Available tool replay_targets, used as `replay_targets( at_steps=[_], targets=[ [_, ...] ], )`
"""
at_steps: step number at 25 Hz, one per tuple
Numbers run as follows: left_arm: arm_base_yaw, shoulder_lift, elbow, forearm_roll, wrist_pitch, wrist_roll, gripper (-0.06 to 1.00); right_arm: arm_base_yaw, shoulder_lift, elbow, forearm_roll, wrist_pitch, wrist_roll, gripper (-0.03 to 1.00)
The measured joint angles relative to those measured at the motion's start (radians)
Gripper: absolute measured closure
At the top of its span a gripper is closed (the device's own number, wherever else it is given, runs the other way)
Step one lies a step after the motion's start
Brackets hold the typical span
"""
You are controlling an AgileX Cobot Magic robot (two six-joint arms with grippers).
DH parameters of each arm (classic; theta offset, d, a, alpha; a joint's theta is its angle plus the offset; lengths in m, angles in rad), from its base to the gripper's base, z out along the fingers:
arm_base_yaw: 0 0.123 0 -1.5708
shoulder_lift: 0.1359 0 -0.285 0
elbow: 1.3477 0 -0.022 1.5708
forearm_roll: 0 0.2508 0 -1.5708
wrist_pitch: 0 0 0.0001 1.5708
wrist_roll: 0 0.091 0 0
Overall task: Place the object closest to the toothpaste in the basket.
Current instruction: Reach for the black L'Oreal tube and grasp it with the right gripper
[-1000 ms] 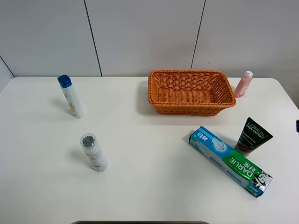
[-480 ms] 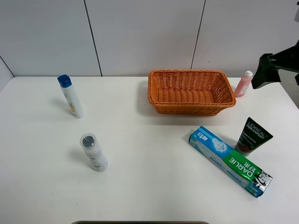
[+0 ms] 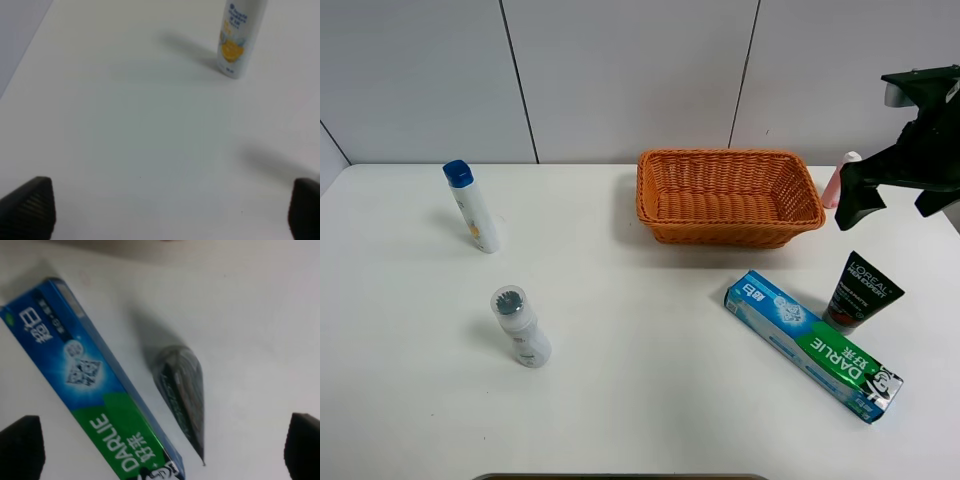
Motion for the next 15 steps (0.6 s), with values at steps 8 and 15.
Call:
replay_targets(
  at_steps=[8,15],
  targets=[
    [0.0,0.0,0.0,0.0,0.0,0.0,0.0,0.0,0.06,0.0,-0.041,0.037,-0.008,-0.02],
    [0.0,0.0,0.0,-0.001,0.0,0.0,0.0,0.0,0.116,0.044,-0.041,0.031,-0.068,0.01]
  ],
)
